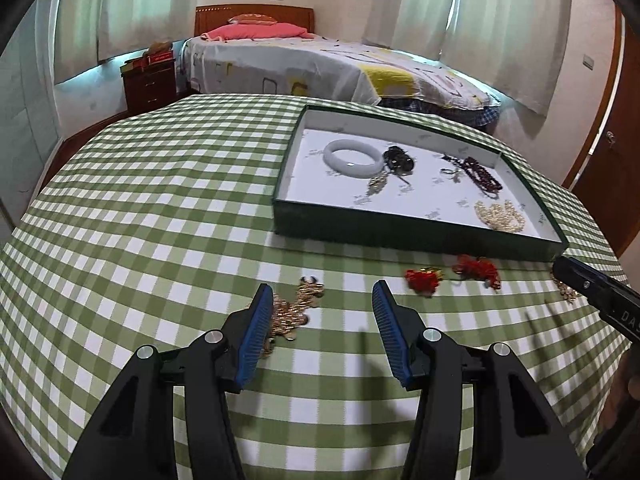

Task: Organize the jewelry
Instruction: 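Withdraw both tools from the tray toward the gold chain and red tassel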

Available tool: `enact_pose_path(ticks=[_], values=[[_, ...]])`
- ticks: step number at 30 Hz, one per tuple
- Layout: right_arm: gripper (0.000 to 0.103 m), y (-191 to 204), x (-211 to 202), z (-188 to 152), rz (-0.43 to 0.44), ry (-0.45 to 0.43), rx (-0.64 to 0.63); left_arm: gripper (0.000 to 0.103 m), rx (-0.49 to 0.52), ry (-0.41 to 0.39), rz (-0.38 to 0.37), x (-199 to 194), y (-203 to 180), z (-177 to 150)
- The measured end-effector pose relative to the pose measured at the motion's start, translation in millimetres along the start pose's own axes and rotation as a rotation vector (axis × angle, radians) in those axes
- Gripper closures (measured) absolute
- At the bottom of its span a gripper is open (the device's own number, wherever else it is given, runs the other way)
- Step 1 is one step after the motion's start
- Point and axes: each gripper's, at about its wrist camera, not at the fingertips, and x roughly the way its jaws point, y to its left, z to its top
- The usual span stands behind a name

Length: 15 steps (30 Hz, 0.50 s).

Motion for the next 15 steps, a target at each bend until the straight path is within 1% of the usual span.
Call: enact_pose_path(ticks=[8, 15], values=[[0.064, 3, 9, -1, 0.010, 0.018, -0.002, 0.052, -0.011, 0.036, 0.009, 14, 15, 0], [0.064, 3, 11, -2, 0.012, 0.024, -0.001, 0.052, -0.027, 0.045, 0.011, 12, 21, 0]])
